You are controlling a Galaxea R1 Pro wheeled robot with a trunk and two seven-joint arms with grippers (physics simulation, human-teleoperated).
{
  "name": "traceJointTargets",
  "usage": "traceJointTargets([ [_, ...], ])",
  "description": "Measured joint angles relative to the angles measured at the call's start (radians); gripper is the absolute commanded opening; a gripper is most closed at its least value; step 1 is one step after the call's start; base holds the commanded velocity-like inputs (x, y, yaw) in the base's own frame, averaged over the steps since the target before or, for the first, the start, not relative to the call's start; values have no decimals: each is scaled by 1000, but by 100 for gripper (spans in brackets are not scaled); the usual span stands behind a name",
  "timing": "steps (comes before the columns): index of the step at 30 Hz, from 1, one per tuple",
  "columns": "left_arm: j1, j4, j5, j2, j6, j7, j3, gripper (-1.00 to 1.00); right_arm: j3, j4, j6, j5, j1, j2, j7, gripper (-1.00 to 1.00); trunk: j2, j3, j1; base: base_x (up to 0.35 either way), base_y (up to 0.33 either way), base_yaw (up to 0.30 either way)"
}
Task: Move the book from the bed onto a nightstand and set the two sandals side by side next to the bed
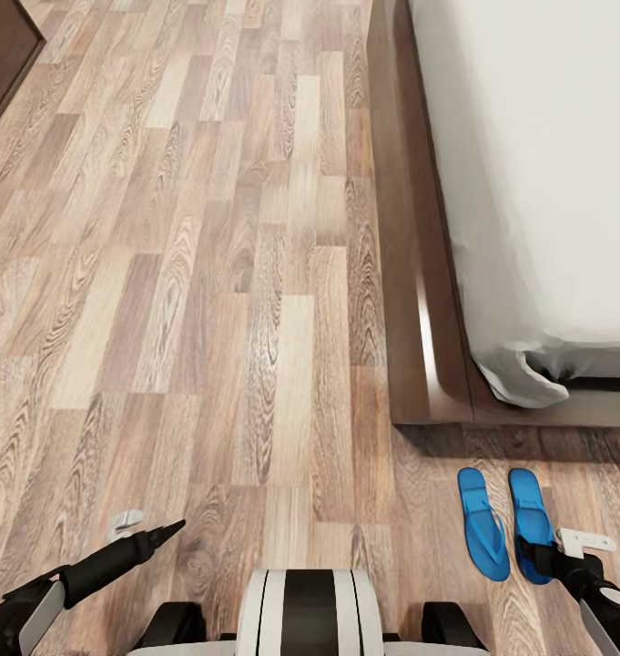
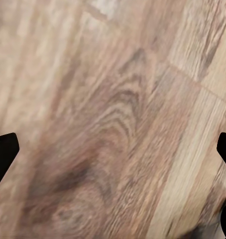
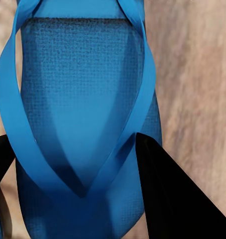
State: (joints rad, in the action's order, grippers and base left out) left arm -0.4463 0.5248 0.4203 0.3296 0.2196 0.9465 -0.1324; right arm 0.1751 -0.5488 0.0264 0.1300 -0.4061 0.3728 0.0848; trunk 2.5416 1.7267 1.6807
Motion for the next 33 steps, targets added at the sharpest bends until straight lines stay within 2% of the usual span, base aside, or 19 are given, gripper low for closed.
traceJointTargets([
  [23,0,0,0,0,0,1,0,100,0,-4,1,0,0,0,1,-100,0,0,0,0,0,0],
  [24,0,0,0,0,0,1,0,100,0,-4,1,0,0,0,2,100,0,0,0,0,0,0],
  [33,0,0,0,0,0,0,0,100,0,-6,0,1,0,0,1,100,0,0,0,0,0,0],
])
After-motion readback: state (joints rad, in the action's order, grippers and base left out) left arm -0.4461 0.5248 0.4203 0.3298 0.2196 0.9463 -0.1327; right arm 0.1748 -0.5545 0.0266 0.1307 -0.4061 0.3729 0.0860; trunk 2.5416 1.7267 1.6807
